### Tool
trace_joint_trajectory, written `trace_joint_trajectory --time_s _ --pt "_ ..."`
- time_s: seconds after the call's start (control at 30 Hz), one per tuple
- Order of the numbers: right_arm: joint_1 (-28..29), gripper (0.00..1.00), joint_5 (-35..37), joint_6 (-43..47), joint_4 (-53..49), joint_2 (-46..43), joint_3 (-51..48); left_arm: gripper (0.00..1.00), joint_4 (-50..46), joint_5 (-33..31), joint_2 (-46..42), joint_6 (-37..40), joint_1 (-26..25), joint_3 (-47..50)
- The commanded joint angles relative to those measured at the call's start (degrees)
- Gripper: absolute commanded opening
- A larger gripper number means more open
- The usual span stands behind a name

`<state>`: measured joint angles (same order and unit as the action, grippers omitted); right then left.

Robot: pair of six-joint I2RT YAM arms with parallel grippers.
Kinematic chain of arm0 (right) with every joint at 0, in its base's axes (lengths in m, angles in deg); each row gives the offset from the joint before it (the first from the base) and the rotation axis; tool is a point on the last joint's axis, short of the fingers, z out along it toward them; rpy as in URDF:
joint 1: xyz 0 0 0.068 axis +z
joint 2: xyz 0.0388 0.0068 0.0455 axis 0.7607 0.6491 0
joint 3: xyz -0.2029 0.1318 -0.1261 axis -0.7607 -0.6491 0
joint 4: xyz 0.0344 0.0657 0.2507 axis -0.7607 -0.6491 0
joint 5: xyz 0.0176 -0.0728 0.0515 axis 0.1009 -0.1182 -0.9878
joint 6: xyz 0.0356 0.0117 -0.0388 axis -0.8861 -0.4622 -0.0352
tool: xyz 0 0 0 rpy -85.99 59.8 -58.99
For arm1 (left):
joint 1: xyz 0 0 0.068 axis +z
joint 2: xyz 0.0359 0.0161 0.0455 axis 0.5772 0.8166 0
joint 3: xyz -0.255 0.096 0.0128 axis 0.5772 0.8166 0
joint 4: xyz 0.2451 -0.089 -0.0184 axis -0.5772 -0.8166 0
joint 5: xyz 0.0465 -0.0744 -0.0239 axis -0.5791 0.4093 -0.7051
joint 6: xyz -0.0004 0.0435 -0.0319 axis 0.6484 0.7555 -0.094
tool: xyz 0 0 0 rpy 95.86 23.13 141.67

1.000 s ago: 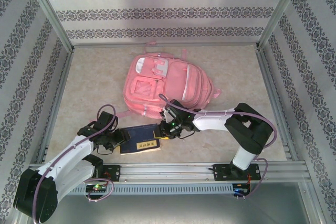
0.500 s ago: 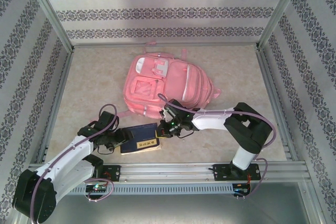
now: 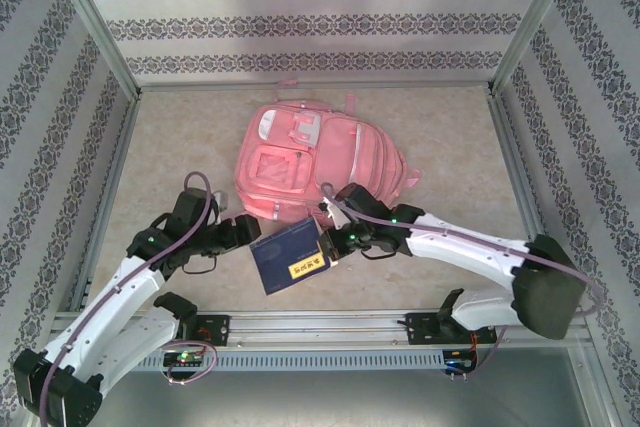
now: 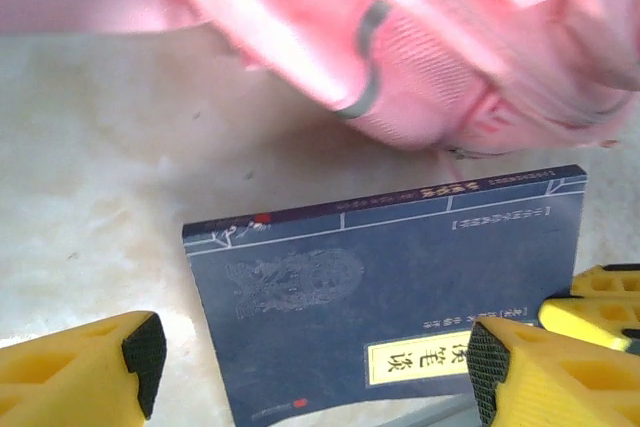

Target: Pack books, pencil case, and school supplies into a backpack

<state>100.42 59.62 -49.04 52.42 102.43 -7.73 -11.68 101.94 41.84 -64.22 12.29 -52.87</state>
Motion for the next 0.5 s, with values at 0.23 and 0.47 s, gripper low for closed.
trace_joint_trajectory --time_s 0.23,0.47 --pt "0.7 0.00 7.7 29.1 -3.1 -11.8 2.6 0.74 -4.4 0.8 8.7 28.6 -7.1 -16.9" --pt "0.7 0.00 6.0 41.6 -4.7 -13.3 6.3 0.80 -0.7 -0.4 8.6 56.2 -15.1 -20.6"
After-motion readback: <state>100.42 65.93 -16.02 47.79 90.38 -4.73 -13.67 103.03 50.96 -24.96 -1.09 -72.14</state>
